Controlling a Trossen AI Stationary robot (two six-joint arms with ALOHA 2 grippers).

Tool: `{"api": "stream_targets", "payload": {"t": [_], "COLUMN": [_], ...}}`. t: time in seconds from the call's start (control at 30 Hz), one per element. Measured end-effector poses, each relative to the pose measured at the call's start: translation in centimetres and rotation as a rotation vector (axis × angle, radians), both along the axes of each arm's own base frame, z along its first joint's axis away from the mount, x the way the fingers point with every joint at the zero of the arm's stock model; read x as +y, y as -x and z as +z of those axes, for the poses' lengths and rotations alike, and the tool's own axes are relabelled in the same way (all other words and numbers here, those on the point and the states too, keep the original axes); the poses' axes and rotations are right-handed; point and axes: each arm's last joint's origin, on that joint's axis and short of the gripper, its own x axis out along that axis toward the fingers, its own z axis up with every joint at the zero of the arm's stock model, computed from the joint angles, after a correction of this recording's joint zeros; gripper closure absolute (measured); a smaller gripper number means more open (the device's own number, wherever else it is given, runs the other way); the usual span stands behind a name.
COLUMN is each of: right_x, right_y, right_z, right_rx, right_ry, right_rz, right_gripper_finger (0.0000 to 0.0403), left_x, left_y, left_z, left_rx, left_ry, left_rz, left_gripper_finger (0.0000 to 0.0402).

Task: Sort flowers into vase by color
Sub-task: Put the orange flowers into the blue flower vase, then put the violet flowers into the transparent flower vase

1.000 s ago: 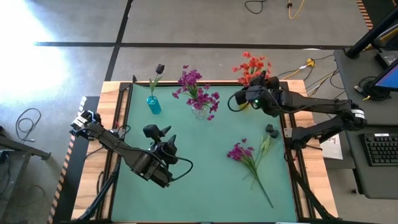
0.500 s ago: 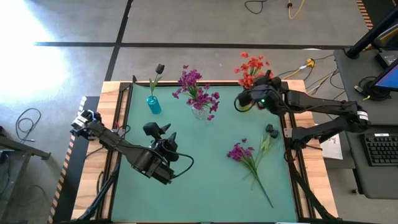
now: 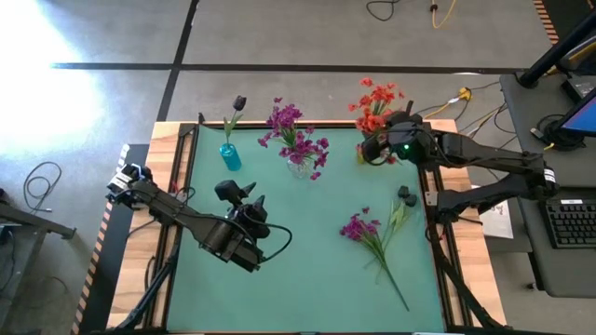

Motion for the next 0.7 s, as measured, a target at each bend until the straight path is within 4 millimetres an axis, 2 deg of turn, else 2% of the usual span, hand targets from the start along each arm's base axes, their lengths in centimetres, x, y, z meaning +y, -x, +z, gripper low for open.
{"api": "stream_targets", "payload": {"t": [0.47,0.7], "right_x": [0.9,1.9], "right_y": [2.7,2.9], "right_z": [3.4,4.4], "right_rx": [0.029,-0.002], "right_ry": [-0.192,-0.237], "right_rz": [-0.017,0.041], "right_gripper_finger": [0.0048,0.0048], "left_x": [0.0,0.0], "left_y": [0.0,0.0], "left_z": [0.0,0.0], "left_rx": [0.01,0.01], "left_ry": [-0.005,-0.004], "left_rz": [-0.004,-0.004], "left_gripper_finger": [0.0206,0.0206]}}
